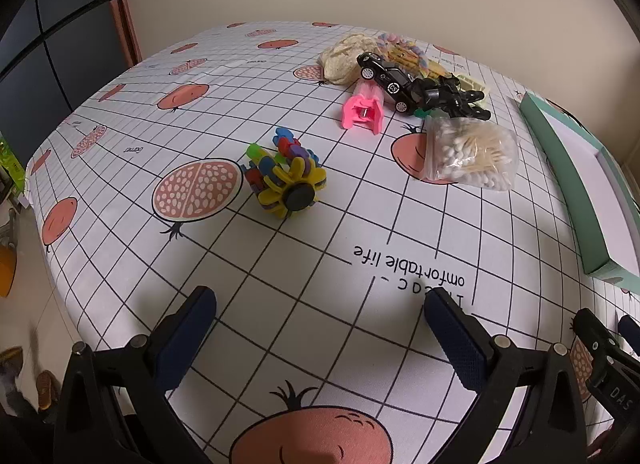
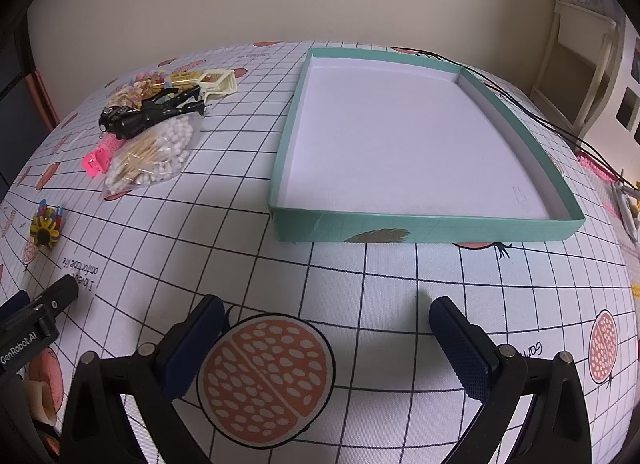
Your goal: Organize objects
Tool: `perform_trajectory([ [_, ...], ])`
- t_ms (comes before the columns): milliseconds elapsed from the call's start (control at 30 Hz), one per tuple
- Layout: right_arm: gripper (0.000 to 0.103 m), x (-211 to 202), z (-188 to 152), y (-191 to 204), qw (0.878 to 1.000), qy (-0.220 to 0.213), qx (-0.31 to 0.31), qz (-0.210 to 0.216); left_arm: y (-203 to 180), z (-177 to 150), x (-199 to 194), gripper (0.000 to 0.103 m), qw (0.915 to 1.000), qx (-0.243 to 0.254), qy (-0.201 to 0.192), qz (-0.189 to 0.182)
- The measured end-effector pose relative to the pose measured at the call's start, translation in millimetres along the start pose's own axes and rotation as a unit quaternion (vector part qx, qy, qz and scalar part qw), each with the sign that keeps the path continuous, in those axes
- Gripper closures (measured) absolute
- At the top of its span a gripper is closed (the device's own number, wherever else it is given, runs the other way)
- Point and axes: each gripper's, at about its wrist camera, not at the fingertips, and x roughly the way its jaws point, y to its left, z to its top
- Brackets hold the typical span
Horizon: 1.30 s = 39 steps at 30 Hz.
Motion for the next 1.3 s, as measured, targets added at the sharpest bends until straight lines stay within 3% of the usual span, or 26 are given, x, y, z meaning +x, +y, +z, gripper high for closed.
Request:
perform_trajectory([
  [1300,0.000,1.4,2.0,0.8,1.000,0.005,-0.001,0.001,1.0,3.2,1.4,0.000,1.0000,0.004,0.006,0.000],
])
